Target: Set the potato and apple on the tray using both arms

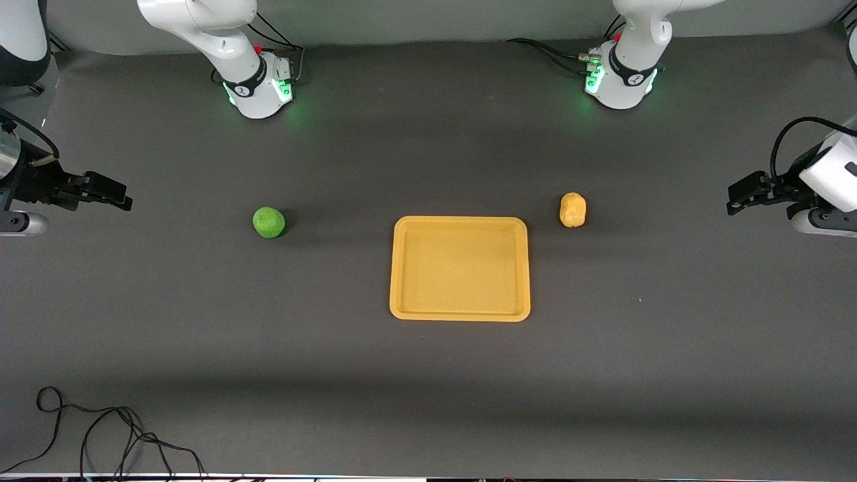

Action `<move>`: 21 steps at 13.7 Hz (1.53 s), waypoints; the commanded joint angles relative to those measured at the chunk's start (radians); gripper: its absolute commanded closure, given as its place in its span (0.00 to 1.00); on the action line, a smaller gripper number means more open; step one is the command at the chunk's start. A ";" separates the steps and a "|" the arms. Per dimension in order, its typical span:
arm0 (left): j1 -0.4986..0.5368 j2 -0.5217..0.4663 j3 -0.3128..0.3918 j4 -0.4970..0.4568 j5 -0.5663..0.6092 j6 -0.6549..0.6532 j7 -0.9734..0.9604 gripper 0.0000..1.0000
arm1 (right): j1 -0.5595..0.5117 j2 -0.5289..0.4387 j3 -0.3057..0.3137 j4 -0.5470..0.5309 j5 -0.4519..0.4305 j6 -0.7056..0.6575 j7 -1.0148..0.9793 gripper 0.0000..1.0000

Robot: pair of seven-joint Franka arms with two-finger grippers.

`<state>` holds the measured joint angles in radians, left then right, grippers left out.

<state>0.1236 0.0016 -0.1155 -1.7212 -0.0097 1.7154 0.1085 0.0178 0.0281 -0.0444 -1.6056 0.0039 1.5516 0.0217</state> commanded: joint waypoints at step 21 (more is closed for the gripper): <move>-0.318 0.328 -0.039 -0.414 -0.012 0.398 -0.265 0.01 | -0.001 0.003 0.001 0.024 -0.007 -0.018 -0.008 0.00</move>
<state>-0.1618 0.2903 -0.1669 -2.1024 -0.0158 2.0874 -0.1332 0.0167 0.0288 -0.0436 -1.5988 0.0038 1.5512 0.0217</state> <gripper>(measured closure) 0.004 0.000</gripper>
